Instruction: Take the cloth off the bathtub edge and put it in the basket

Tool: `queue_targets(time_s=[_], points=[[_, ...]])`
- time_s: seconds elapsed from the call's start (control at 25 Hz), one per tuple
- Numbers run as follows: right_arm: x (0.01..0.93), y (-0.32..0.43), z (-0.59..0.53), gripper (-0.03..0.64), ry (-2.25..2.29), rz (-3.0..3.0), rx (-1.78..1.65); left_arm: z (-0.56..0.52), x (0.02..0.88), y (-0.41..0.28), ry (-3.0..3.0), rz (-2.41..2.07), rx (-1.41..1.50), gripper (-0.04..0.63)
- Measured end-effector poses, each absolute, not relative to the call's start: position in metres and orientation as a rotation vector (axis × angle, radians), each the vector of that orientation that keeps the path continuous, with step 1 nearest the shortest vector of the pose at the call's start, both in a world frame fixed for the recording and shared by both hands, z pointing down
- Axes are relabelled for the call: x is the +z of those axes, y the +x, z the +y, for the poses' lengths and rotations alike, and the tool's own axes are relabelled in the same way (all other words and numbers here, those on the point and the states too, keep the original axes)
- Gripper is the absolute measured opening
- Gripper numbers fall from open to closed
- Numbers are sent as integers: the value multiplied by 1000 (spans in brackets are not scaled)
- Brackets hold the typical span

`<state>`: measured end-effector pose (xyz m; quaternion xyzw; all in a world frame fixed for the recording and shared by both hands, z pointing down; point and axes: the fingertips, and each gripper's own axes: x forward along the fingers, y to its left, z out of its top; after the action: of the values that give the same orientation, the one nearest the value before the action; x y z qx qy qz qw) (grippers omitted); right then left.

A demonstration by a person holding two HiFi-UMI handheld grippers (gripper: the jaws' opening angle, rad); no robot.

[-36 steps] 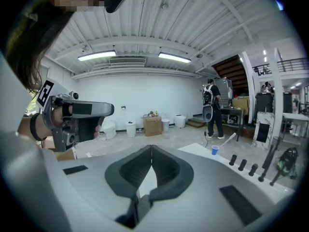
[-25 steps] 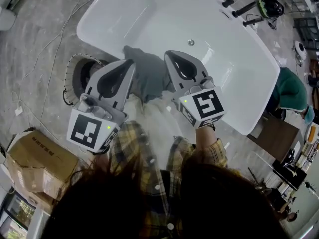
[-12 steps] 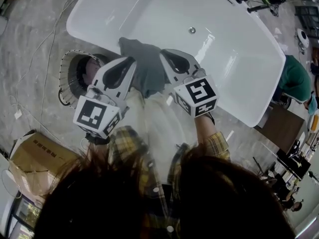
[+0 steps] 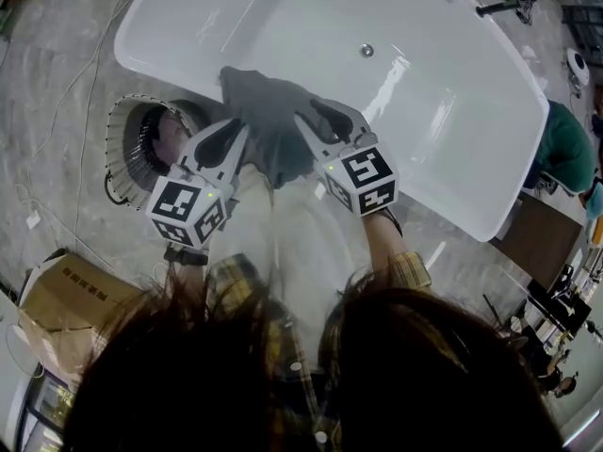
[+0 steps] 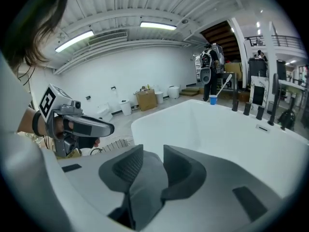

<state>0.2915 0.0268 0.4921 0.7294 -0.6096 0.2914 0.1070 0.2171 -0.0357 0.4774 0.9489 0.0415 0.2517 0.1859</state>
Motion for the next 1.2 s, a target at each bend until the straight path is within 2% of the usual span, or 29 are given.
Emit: queue_targets(time_s=[0.08,0.16,0.28,0.52,0.88,1.2], points=[[505,291,28,132,2136,-1790,877,-32,497,213,2629,127,740,44],[518,291,29,168,2120,-1792,903,-28,517,211,2582,140,779,134],[539,291,31,231,2072,-1793,960,-25,543,209,2535,141,826,171],[583,283,34,344,1977,-1828,1071,-18,591,204,2461,137,915,307],[637,274,32,388,1778,-1864,1189,9,652,203,2342,217,1081,364],[664,275,36,391,1660,-1872,1256,24,676,217,2328,272,1139,370]])
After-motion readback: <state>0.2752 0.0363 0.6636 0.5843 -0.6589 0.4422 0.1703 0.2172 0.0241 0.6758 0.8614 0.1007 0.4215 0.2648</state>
